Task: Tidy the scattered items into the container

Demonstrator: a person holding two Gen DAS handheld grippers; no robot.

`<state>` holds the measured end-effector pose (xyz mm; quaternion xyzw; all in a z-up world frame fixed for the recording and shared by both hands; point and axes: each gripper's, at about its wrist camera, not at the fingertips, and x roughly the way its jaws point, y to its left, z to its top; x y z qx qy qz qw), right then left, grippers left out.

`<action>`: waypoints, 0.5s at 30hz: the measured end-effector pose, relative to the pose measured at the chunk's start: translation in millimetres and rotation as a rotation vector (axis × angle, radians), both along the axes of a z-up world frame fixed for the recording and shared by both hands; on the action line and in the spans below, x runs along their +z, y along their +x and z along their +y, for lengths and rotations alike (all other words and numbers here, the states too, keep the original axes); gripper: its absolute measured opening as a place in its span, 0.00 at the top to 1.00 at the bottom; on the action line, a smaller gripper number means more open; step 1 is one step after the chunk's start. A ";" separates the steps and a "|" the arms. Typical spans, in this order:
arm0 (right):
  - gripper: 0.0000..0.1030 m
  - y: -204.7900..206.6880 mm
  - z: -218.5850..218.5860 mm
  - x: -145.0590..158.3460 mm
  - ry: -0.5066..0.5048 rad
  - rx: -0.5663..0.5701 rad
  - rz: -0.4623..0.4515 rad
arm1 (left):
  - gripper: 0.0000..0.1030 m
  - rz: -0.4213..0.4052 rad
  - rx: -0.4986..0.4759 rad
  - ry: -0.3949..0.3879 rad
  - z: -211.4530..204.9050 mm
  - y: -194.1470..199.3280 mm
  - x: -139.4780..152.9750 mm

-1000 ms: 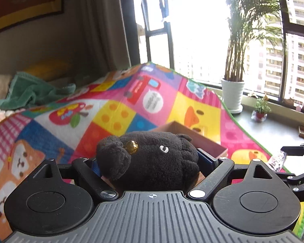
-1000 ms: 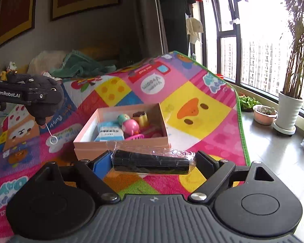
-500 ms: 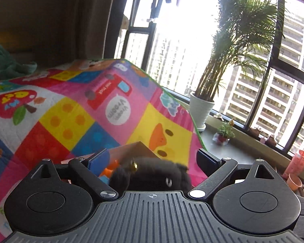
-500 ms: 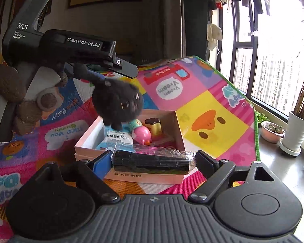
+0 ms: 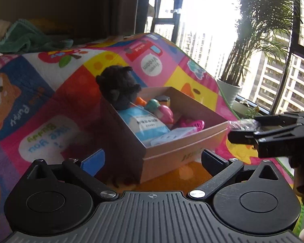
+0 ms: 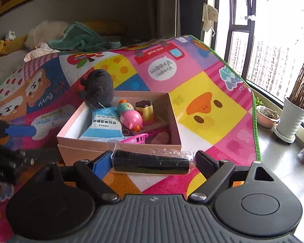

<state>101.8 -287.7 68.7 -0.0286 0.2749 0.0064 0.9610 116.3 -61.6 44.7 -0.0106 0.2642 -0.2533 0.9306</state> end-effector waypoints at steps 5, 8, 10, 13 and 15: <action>0.15 41.7 -8.8 31.7 0.093 -0.035 -0.011 | 0.00 0.043 0.000 -0.030 3.8 -2.1 -16.1; 0.12 83.5 -12.9 34.3 0.144 0.001 0.073 | 0.00 0.047 0.028 -0.057 12.8 -1.5 -15.9; 0.09 104.9 -11.2 32.9 0.154 -0.004 0.115 | 0.00 0.039 0.049 -0.086 20.7 -1.4 -12.4; 0.08 116.0 3.1 41.8 0.104 -0.002 0.064 | 0.00 0.032 0.075 -0.130 32.8 2.1 -9.7; 0.09 118.7 20.2 49.7 0.074 0.018 0.019 | 0.00 0.045 0.089 -0.159 39.9 7.2 -11.5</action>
